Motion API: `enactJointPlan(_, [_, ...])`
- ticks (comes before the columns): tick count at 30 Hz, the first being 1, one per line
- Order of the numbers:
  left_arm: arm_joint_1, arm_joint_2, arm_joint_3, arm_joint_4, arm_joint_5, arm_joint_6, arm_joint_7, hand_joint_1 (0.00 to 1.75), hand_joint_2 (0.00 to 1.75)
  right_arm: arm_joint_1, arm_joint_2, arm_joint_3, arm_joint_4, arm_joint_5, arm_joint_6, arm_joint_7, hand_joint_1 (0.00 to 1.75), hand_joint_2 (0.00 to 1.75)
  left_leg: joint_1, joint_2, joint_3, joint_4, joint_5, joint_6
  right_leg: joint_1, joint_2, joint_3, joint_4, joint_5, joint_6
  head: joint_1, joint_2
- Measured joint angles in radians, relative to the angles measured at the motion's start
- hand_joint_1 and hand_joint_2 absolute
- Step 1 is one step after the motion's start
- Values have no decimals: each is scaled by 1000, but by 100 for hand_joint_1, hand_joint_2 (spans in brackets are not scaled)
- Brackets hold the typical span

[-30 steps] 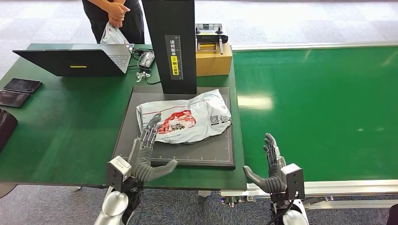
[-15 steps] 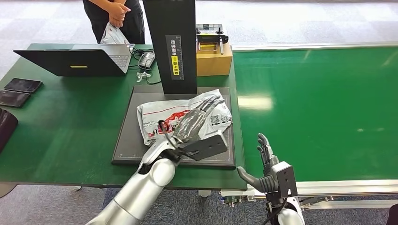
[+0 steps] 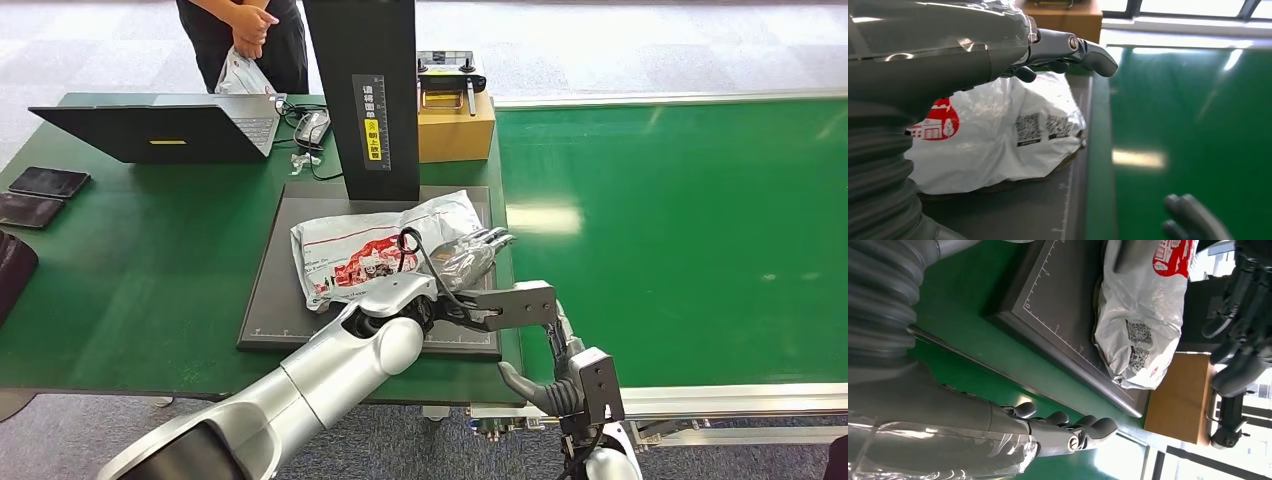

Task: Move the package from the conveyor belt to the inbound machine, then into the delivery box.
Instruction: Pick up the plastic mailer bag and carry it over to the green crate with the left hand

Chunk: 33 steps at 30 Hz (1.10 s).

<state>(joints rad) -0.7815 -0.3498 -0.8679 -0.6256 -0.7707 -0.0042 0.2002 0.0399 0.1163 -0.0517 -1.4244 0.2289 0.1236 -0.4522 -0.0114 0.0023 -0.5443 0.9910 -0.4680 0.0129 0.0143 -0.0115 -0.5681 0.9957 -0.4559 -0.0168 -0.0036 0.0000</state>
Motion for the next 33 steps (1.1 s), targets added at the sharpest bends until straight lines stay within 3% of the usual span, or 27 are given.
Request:
enactJointPlan(6, [-28,0,-75,108,-12,7,90,0,175,-5,0,0,6,-5,-12,21,0,175,0,0,0,0,0,0,0,0,0,0,0,0,0,0])
enactJointPlan(15, [-38,0,-79,199,-20,56,99,0,175,-6,0,0,6,-6,-14,30,0,175,0,0,0,0,0,0,0,0,0,0,0,0,0,0])
enactJointPlan(19, [-38,1,-66,213,-53,142,100,0,175,-5,0,6,6,-8,-13,32,0,175,0,0,0,0,0,0,0,0,0,0,0,0,0,0])
enactJointPlan(23, [-27,6,2,213,-84,352,14,0,175,-4,0,19,6,-9,-13,34,0,175,0,0,0,0,0,0,0,0,0,0,0,0,0,0])
enactJointPlan(27, [7,9,115,164,-89,598,-189,0,175,-5,0,31,6,-15,-10,46,0,175,0,0,0,0,0,0,0,0,0,0,0,0,0,0])
enactJointPlan(30, [33,9,195,115,-117,667,-264,0,175,-8,0,43,8,-21,-10,51,0,175,0,0,0,0,0,0,0,0,0,0,0,0,0,0])
enactJointPlan(33, [40,8,245,101,-175,640,-227,0,175,-14,-1,52,16,-29,-15,49,0,175,0,0,0,0,0,0,0,0,0,0,0,0,0,0])
